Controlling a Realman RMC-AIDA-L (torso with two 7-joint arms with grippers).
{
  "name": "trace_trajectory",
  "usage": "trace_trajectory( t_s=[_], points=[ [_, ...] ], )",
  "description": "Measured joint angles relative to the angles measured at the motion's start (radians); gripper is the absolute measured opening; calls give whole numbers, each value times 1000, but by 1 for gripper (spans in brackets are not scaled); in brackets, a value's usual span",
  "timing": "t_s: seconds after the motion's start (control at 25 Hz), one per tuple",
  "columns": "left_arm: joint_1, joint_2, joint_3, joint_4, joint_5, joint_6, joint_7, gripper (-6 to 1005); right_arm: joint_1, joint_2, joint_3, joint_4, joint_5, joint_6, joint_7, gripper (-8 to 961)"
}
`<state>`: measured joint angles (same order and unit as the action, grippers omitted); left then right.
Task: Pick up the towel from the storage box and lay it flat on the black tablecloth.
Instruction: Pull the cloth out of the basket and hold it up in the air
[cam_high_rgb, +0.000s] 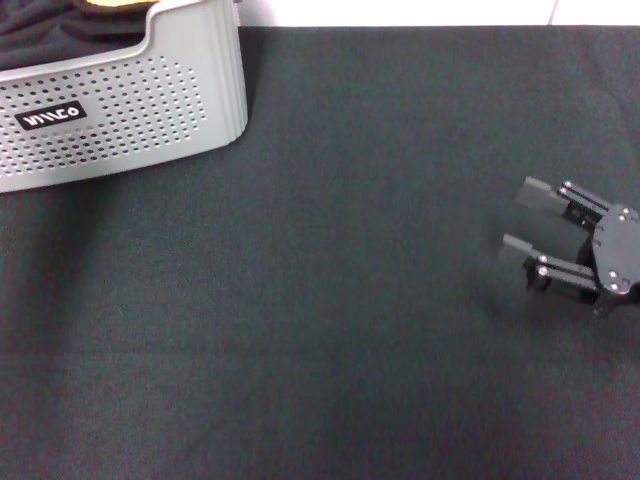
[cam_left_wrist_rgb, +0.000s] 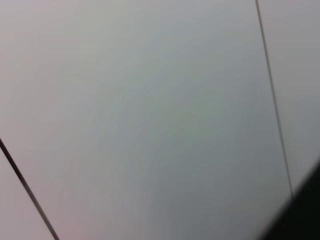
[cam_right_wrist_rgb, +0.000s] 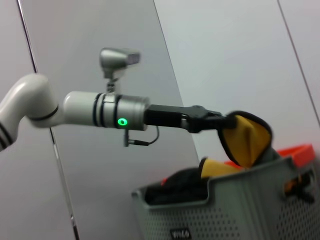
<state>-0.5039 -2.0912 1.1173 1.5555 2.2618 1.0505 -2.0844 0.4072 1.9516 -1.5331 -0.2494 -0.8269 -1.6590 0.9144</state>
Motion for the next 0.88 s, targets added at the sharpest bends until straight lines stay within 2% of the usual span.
trace_trajectory(
  t_s=[0.12, 0.2, 0.28, 0.44, 0.6, 0.88],
  points=[
    [59, 0, -55, 60, -199, 9, 81, 25, -4, 9, 31, 0, 1, -24, -33, 857],
    [105, 2, -94, 90, -401, 41, 163, 24, -14, 15, 56, -3, 2, -45, -62, 857],
    [149, 6, -140, 101, -617, 103, 255, 24, -20, 26, 85, -7, 2, -62, -99, 857],
    [202, 7, -236, 103, -911, 251, 330, 23, -10, 48, 117, -16, 2, -94, -173, 858],
    [215, 2, -288, 104, -1061, 361, 335, 23, 7, 68, 111, -71, -3, -115, -215, 858],
    [217, 1, -263, 109, -1175, 391, 336, 22, 51, 76, 62, -122, -1, -140, -241, 858]
  ],
)
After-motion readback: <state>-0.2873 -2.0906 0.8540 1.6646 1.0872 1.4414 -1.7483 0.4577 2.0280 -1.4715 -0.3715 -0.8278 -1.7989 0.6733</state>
